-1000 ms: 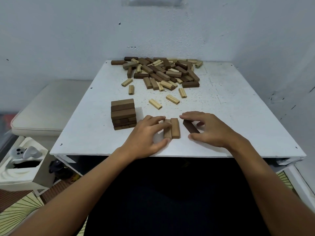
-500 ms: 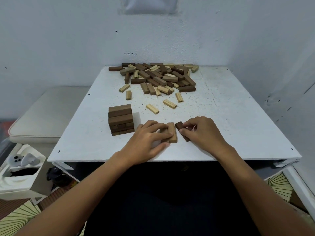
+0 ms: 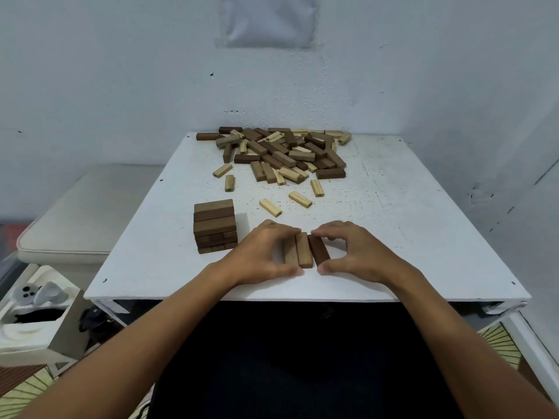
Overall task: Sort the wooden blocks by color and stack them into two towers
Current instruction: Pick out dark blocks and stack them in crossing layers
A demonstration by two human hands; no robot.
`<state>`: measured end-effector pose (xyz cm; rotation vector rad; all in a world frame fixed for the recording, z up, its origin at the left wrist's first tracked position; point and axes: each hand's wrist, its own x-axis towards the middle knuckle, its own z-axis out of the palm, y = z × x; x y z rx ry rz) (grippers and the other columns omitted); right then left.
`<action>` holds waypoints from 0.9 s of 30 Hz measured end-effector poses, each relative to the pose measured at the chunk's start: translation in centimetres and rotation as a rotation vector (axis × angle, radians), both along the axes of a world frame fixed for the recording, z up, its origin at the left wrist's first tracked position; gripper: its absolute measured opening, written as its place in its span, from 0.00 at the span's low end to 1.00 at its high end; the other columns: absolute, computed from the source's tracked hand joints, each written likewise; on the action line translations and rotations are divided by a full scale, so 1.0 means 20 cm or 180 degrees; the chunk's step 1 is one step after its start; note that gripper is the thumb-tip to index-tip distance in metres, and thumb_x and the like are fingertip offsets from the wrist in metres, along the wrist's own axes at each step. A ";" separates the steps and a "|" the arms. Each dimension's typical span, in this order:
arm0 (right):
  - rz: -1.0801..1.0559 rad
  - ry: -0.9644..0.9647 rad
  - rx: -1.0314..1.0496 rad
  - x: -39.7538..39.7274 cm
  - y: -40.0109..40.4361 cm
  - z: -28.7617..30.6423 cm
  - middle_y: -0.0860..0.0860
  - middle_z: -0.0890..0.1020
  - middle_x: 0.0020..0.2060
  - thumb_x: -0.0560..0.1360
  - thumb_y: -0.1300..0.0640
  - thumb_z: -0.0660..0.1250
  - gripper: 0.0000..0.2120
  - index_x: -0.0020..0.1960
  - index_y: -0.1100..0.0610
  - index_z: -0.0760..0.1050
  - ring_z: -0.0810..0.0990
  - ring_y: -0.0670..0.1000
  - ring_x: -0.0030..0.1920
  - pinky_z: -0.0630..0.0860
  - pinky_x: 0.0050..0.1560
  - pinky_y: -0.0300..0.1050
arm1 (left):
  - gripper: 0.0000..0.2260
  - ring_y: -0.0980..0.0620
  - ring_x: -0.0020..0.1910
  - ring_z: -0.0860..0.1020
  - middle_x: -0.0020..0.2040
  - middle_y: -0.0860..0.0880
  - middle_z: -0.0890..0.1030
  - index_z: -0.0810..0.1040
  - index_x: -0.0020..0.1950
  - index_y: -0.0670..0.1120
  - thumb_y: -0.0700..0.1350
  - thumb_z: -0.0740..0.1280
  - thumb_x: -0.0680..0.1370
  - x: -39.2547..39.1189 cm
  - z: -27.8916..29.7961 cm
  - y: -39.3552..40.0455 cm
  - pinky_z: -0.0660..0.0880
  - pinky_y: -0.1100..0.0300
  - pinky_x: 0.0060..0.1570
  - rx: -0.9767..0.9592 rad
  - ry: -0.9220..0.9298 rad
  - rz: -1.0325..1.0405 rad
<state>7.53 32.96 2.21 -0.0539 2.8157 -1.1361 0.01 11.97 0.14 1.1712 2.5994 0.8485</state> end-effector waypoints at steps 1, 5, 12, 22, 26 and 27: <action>-0.0025 0.0020 -0.0039 0.00 -0.01 -0.01 0.45 0.75 0.64 0.65 0.54 0.80 0.32 0.68 0.50 0.75 0.73 0.46 0.62 0.71 0.64 0.44 | 0.35 0.54 0.66 0.67 0.67 0.49 0.74 0.70 0.72 0.48 0.56 0.77 0.69 0.00 0.00 0.00 0.68 0.55 0.66 0.0017 -0.0033 0.0021; -0.0087 0.0137 -0.0098 0.00 -0.03 -0.03 0.45 0.75 0.61 0.64 0.53 0.80 0.33 0.67 0.50 0.75 0.74 0.45 0.60 0.73 0.61 0.42 | 0.36 0.54 0.65 0.69 0.65 0.48 0.74 0.69 0.73 0.50 0.55 0.78 0.68 0.00 0.00 -0.01 0.67 0.58 0.65 0.0119 -0.0170 0.0067; -0.0113 0.0243 -0.0156 0.01 -0.04 -0.06 0.46 0.75 0.61 0.63 0.52 0.81 0.32 0.66 0.50 0.76 0.73 0.45 0.62 0.72 0.62 0.39 | 0.36 0.54 0.64 0.70 0.65 0.49 0.73 0.69 0.73 0.52 0.55 0.78 0.68 -0.01 0.00 -0.01 0.66 0.62 0.62 0.0119 -0.0260 0.0062; 0.0003 0.0054 0.0230 -0.02 0.02 -0.03 0.43 0.69 0.71 0.65 0.47 0.79 0.38 0.71 0.43 0.69 0.65 0.47 0.70 0.65 0.67 0.48 | 0.42 0.62 0.66 0.62 0.67 0.58 0.71 0.60 0.76 0.58 0.55 0.78 0.67 0.00 -0.01 -0.03 0.62 0.63 0.61 0.0185 -0.0278 0.0140; 0.0112 -0.0027 0.0306 -0.03 0.03 -0.05 0.44 0.68 0.72 0.64 0.45 0.80 0.40 0.72 0.42 0.67 0.63 0.44 0.70 0.63 0.65 0.44 | 0.41 0.63 0.65 0.63 0.62 0.64 0.71 0.62 0.74 0.58 0.56 0.78 0.66 -0.01 -0.01 -0.03 0.65 0.63 0.60 0.0140 -0.0304 0.0161; 0.0139 -0.0009 0.0292 -0.03 0.03 -0.05 0.44 0.69 0.71 0.64 0.45 0.80 0.40 0.72 0.42 0.67 0.64 0.44 0.69 0.64 0.65 0.43 | 0.41 0.63 0.64 0.64 0.59 0.66 0.70 0.63 0.74 0.57 0.56 0.79 0.66 -0.01 -0.01 -0.03 0.64 0.63 0.60 0.0144 -0.0314 0.0167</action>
